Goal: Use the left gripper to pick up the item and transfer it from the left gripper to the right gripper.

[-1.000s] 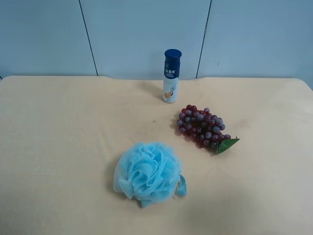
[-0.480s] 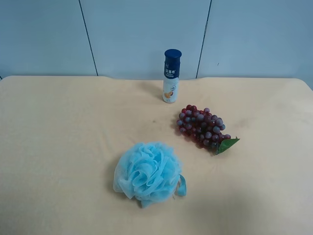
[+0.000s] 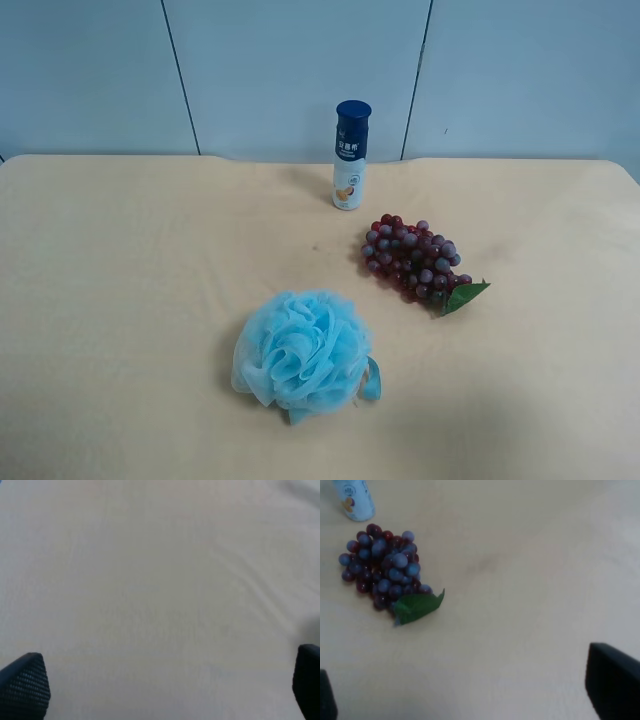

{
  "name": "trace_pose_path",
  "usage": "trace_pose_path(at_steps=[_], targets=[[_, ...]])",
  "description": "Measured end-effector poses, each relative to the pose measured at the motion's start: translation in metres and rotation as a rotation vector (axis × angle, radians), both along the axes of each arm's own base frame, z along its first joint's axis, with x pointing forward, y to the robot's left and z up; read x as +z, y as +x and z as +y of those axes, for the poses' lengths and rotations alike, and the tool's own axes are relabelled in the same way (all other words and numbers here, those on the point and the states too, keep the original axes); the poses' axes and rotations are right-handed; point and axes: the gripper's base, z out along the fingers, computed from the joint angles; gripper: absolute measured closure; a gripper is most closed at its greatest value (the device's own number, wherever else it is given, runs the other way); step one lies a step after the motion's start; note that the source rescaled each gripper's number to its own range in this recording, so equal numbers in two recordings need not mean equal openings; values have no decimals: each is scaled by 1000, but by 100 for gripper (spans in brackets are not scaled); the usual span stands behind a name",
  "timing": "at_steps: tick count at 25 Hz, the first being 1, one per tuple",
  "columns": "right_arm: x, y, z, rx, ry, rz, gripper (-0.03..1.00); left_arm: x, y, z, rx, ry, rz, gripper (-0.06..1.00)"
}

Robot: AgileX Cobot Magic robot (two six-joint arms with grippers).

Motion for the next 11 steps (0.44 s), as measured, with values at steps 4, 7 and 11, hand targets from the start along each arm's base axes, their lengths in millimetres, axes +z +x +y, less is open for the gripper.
trace_pose_path(at_steps=[4, 7, 11], targets=[[0, 0, 0, 0, 0, 0, -3, 0, 0, 0, 0, 0, 0, -6], [0, 0, 0, 0, 0, 0, -3, 0, 0, 0, 0, 0, 0, -6], [0, 0, 0, 0, 0, 0, -3, 0, 0, 0, 0, 0, 0, -6]])
